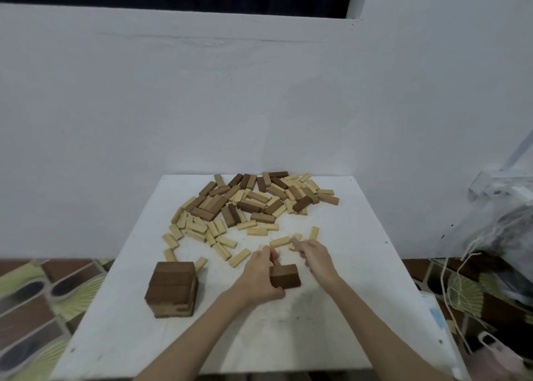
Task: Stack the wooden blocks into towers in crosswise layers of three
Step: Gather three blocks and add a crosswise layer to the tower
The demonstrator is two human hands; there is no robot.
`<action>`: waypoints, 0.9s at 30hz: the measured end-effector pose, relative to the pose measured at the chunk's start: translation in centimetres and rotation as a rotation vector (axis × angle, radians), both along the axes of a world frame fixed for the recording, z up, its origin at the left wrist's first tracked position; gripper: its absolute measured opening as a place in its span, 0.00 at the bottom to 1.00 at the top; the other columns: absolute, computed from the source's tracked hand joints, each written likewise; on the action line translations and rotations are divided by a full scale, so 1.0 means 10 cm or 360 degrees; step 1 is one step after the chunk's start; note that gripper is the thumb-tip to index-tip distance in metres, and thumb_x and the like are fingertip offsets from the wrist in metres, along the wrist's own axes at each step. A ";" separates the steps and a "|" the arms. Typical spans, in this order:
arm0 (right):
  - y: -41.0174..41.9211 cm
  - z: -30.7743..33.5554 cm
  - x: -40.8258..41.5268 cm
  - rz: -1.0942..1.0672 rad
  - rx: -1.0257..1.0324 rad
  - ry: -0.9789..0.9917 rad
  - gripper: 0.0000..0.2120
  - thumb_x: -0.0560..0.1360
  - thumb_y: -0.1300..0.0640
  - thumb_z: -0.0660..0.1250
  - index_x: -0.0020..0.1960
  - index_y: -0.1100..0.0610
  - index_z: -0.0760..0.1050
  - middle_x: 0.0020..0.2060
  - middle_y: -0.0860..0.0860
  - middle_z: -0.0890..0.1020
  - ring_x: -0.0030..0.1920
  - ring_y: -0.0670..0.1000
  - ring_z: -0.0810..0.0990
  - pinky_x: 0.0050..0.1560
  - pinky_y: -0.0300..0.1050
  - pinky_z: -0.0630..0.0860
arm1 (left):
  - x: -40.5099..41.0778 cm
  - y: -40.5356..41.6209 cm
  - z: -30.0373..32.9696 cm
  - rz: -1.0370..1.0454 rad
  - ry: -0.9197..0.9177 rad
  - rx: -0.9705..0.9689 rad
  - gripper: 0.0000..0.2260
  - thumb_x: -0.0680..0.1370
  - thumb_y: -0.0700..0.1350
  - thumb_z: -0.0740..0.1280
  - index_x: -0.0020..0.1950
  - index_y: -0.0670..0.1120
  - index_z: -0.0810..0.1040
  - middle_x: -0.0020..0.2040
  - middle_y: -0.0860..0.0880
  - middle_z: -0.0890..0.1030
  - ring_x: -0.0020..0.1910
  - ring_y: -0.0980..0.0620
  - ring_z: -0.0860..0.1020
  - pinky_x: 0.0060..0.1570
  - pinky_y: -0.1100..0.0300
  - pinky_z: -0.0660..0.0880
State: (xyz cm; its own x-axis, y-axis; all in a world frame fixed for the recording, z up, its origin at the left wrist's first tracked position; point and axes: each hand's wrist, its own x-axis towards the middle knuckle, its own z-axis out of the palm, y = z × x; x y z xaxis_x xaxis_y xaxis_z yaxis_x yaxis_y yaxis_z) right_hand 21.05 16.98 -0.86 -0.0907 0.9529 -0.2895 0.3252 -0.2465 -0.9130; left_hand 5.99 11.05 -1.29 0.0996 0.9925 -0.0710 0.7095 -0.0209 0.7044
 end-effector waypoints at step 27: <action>-0.39 0.11 -0.31 0.0447 0.0004 -0.0723 0.22 0.76 0.55 0.62 0.68 0.57 0.62 0.51 0.55 0.78 0.41 0.50 0.76 0.37 0.39 0.71 | -0.34 -0.26 0.10 0.0319 0.0295 -0.0376 0.44 0.65 0.57 0.77 0.70 0.43 0.56 0.67 0.45 0.60 0.66 0.44 0.65 0.62 0.53 0.68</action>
